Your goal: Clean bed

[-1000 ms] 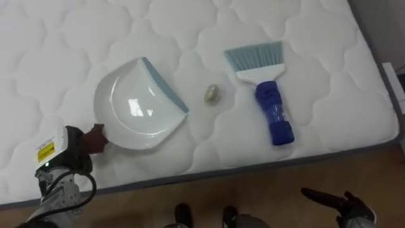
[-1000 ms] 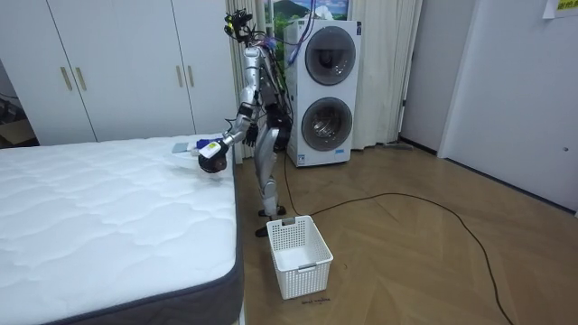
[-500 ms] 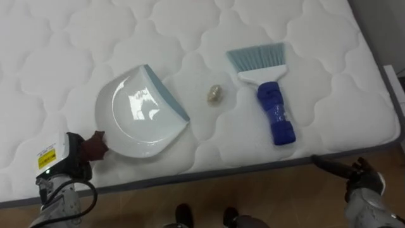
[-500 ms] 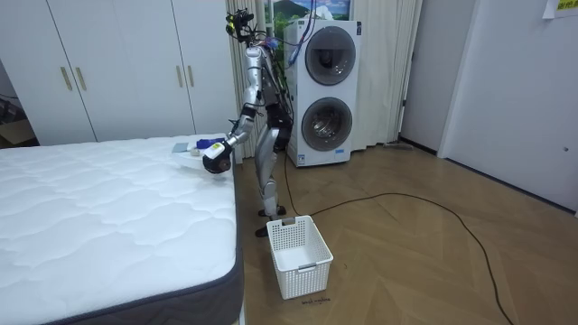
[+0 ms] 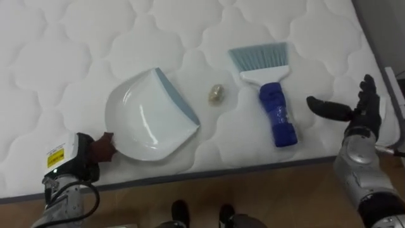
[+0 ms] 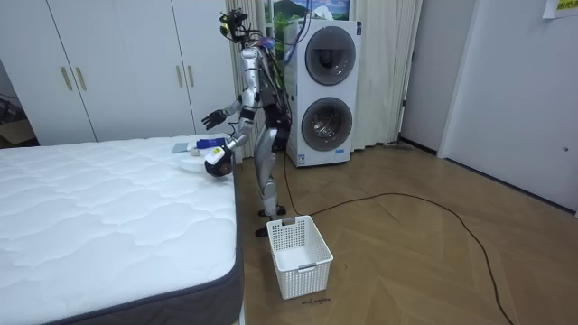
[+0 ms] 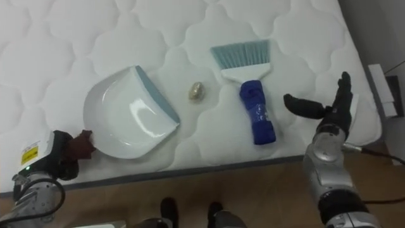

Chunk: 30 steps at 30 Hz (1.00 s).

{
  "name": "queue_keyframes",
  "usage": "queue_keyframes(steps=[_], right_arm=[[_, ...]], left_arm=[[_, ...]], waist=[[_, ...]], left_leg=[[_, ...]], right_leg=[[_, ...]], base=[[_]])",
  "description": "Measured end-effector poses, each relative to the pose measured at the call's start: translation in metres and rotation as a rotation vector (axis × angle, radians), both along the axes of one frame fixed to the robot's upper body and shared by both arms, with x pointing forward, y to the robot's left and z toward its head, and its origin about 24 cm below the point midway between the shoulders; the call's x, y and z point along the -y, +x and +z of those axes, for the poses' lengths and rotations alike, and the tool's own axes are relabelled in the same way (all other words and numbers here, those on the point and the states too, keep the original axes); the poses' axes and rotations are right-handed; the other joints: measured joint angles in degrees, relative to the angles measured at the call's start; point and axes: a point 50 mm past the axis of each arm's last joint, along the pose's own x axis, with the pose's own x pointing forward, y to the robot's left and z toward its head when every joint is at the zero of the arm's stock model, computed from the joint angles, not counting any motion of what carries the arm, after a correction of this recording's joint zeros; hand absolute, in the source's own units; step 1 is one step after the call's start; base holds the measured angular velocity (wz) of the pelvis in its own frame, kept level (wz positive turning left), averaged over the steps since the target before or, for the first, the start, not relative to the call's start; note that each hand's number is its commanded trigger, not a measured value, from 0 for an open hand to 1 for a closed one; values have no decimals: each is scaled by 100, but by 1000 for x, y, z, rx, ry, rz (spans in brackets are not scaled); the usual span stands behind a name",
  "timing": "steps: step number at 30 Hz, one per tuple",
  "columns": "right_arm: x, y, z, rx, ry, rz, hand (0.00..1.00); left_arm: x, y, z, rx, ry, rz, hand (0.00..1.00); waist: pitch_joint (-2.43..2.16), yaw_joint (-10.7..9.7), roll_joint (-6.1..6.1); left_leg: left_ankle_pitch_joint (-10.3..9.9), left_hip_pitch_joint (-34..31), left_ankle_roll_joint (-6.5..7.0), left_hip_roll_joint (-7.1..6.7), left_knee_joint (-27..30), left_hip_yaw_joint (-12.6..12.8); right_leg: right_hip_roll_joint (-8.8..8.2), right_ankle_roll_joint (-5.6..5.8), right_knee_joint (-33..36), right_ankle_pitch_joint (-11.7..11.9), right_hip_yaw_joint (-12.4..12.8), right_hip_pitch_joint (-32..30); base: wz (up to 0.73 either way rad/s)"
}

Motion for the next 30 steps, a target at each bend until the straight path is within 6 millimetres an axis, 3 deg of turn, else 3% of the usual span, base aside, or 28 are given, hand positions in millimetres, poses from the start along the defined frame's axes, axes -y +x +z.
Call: queue_keyframes(steps=[7, 11, 13, 22, 30], right_arm=[[-20, 6, -2, -26, -72, 106, 0], [-26, 6, -5, -40, -84, 136, 0], [-27, 6, -7, -52, -86, 143, 0], [-20, 0, -20, -121, -81, 126, 0], [-30, 0, -25, -142, -85, 164, 0]], left_arm=[[4, 8, 2, -20, -18, -23, 100], [10, 14, 5, -23, -39, -52, 100], [13, 16, 7, -23, -50, -67, 100], [18, 21, 10, -22, -61, -99, 100], [21, 22, 9, -32, -50, -125, 100]], waist=[[38, 124, 11], [127, 179, 43], [149, 221, 57], [151, 266, 61], [148, 285, 99]], left_leg=[[-13, 1, 20, 45, -52, 76], [-26, -20, 36, 44, -52, 72], [-28, -42, 38, 41, -51, 62], [-29, -129, 39, 33, -48, 14], [-29, -126, 39, 38, -34, 9]], right_leg=[[18, -2, -97, -1, -70, 38], [9, -1, -95, -2, -104, 34], [6, 0, -99, -4, -116, 17], [-1, 0, -94, -12, -176, -23], [1, -3, -70, -8, -185, -21]], base=[[3], [4], [2], [2], [0]])
